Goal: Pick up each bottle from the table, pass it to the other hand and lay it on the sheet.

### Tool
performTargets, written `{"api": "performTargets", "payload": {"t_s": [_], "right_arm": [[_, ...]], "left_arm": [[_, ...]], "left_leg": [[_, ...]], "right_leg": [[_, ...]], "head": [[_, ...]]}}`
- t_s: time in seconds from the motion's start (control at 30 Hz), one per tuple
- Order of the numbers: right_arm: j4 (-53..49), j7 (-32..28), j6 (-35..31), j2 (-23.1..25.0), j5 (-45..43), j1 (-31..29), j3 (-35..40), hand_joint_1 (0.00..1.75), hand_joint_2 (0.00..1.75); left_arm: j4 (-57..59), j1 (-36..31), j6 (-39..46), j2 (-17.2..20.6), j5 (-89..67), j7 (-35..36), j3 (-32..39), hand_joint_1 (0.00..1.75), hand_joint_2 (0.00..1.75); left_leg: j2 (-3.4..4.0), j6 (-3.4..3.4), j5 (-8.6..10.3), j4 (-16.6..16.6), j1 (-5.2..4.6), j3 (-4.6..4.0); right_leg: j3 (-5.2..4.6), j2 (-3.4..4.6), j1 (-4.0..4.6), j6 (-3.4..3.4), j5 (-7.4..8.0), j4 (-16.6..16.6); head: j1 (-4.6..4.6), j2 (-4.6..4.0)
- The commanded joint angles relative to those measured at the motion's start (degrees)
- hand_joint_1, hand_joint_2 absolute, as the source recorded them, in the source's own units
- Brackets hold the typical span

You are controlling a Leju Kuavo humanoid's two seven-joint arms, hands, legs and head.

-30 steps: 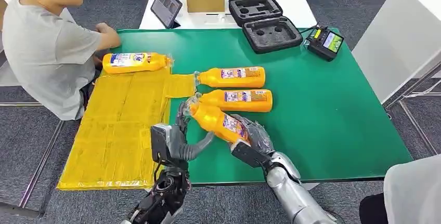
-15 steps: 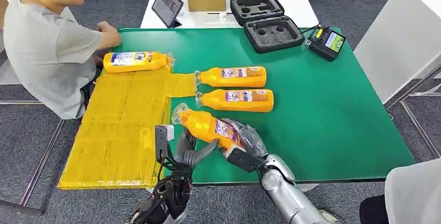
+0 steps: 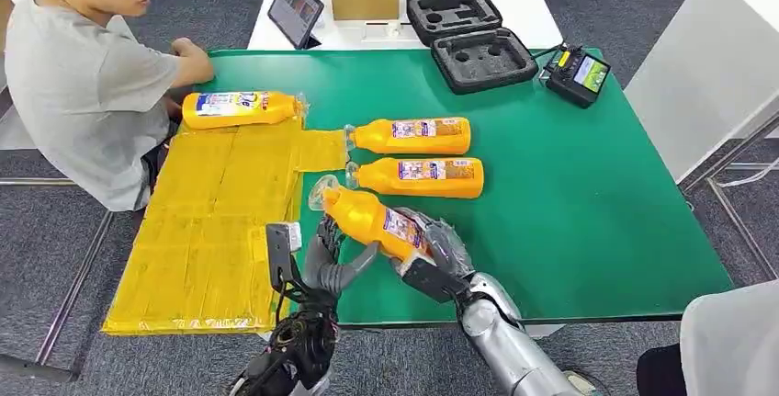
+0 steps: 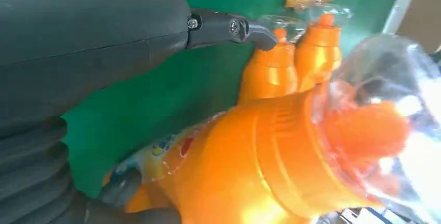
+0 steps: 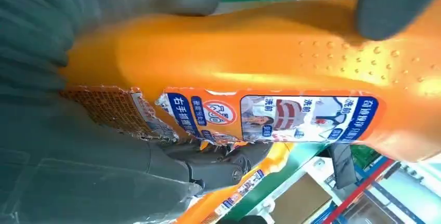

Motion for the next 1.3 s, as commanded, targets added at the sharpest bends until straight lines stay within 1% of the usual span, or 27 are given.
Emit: {"api": "performTargets", "payload": {"t_s": [0.03,0.27,0.3,0.6,0.67,0.83,0.87,1.07,1.1,1.13,1.23,1.3], "right_arm": [[3.6,0.6,-0.6,0.9,0.2,-0.9,1.7,1.75,1.75],[3.2,1.0,-1.5,2.0,1.3,-1.1,2.9,1.75,1.75],[3.2,0.9,-1.5,2.1,1.2,-1.0,3.0,1.75,1.75],[3.6,0.9,-1.9,2.2,1.2,-1.0,3.6,1.75,1.75],[3.7,0.8,-2.2,2.3,1.2,-1.0,3.6,1.75,1.75],[4.6,0.6,-2.0,3.2,1.1,-1.5,4.7,1.75,1.75],[5.2,0.5,-2.2,3.4,0.9,-1.8,4.9,1.75,1.75],[5.4,0.2,-2.2,3.5,-0.4,-2.7,5.1,1.75,1.75],[5.3,0.2,-2.1,3.5,-0.4,-2.8,5.1,1.71,1.75],[5.2,0.3,-2.1,3.4,-0.5,-2.8,5.1,1.71,1.75],[5.2,0.5,-2.1,3.3,-1.2,-2.8,5.0,1.61,1.75],[5.5,0.5,-2.2,3.1,-1.3,-2.9,4.8,1.62,1.75]], "left_arm": [[-0.3,-1.5,-0.2,-0.2,2.5,1.9,-0.2,0.0,1.75],[1.3,-3.2,1.5,-1.4,3.7,0.8,0.2,0.0,1.75],[1.5,-3.4,1.6,-1.4,3.8,0.8,0.2,0.0,0.0],[2.9,-4.3,0.7,-1.7,4.7,1.4,-0.3,0.0,0.0],[3.3,-4.4,0.5,-2.0,5.1,1.8,-0.5,0.0,0.0],[3.9,-5.1,2.5,-2.1,4.8,-0.1,-1.0,0.0,0.0],[4.2,-5.3,2.7,-2.1,4.5,-0.6,-1.4,0.0,1.75],[7.6,-7.1,5.0,-2.5,4.9,-1.4,-5.6,0.0,1.75],[7.7,-7.0,5.0,-2.5,4.9,-1.4,-5.7,0.0,1.75],[8.4,-7.3,4.4,-2.5,5.4,-1.3,-6.2,0.0,1.75],[10.2,-7.8,4.0,-2.5,5.5,-2.7,-6.5,0.0,1.75],[10.5,-7.8,3.8,-2.3,5.6,-2.7,-6.3,0.0,1.75]], "left_leg": [[-0.03,-0.12,-0.07,0.0,0.08,0.11],[0.0,-0.12,-0.06,0.0,0.06,0.05],[0.0,-0.1,-0.04,0.0,0.07,0.04],[-0.04,-0.13,-0.09,0.0,0.08,0.1],[-0.04,-0.08,-0.04,0.0,0.05,0.01],[-0.01,-0.12,-0.07,0.0,0.07,0.0],[-0.02,-0.09,-0.05,0.0,0.05,-0.05],[-0.07,-0.11,-0.07,0.0,0.07,-0.04],[-0.04,-0.09,-0.05,0.0,0.05,-0.07],[-0.09,-0.12,-0.08,0.0,0.07,-0.01],[-0.03,-0.12,-0.09,0.0,0.07,-0.01],[-0.01,-0.1,-0.06,0.0,0.05,-0.04]], "right_leg": [[0.12,0.03,0.07,-0.1,-0.06,0.0],[0.03,0.07,0.06,-0.1,-0.04,0.0],[0.02,0.05,0.07,-0.08,-0.02,0.0],[0.1,0.03,0.08,-0.11,-0.07,0.0],[0.0,0.0,0.05,-0.07,-0.04,0.0],[-0.01,0.05,0.07,-0.1,-0.05,0.0],[-0.05,0.03,0.04,-0.08,-0.04,0.0],[-0.04,-0.01,0.06,-0.08,-0.07,0.0],[-0.07,0.01,0.05,-0.07,-0.04,0.0],[0.0,-0.02,0.06,-0.1,-0.09,0.0],[0.0,0.04,0.06,-0.1,-0.07,0.0],[-0.05,0.05,0.05,-0.08,-0.04,0.0]], "head": [[0.0,0.0],[0.02,0.0],[0.02,0.0],[0.0,0.0],[0.02,0.0],[0.02,0.0],[0.02,0.0],[0.0,0.0],[0.02,0.0],[0.0,0.0],[0.02,0.0],[0.02,0.0]]}}
